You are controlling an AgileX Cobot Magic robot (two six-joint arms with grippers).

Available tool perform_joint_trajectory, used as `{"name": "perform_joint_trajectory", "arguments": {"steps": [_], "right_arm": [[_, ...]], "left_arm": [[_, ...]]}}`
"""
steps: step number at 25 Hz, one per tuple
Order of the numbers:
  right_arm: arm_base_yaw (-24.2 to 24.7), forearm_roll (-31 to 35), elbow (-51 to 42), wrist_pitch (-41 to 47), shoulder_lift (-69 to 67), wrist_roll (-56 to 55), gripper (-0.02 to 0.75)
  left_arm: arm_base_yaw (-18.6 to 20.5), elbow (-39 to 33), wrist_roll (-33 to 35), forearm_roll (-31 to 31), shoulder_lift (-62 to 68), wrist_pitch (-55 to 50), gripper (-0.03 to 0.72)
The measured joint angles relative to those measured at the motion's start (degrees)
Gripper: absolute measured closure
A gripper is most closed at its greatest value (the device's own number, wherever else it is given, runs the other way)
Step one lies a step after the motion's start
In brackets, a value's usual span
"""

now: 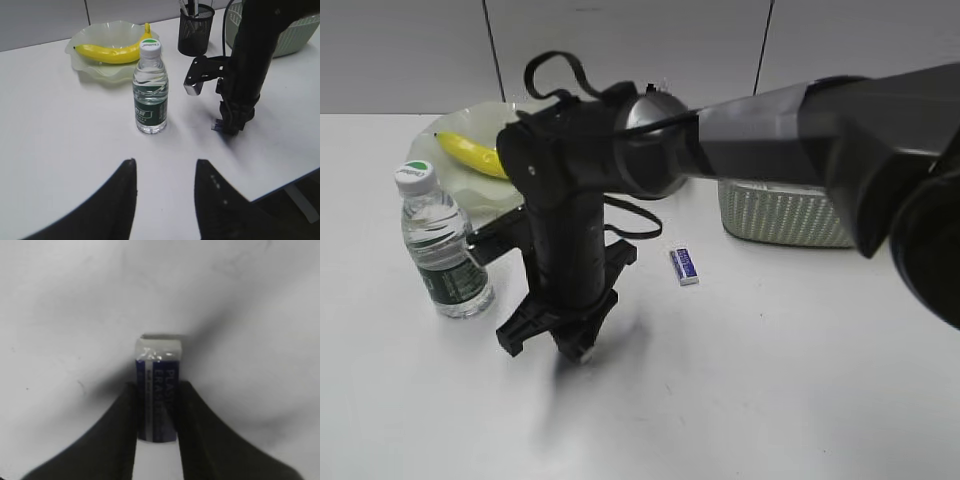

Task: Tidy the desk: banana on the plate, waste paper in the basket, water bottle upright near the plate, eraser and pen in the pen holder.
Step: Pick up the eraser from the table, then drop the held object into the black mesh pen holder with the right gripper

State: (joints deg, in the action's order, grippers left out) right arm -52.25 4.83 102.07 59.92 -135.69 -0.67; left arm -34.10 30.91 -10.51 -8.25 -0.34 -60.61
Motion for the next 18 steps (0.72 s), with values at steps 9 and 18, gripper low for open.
{"name": "perform_joint_trajectory", "arguments": {"steps": [9,18], "right_arm": [[5.22,-15.06,-0.10,-3.46,11.94,-8.80,0.542],[16.05,-23.25,-0.10,-21.00,13.88,-11.91,0.542]], "left_arm": [[0.00,0.00,0.00,0.00,0.00,0.00,0.395],[0.00,0.00,0.00,0.00,0.00,0.00,0.395]]}}
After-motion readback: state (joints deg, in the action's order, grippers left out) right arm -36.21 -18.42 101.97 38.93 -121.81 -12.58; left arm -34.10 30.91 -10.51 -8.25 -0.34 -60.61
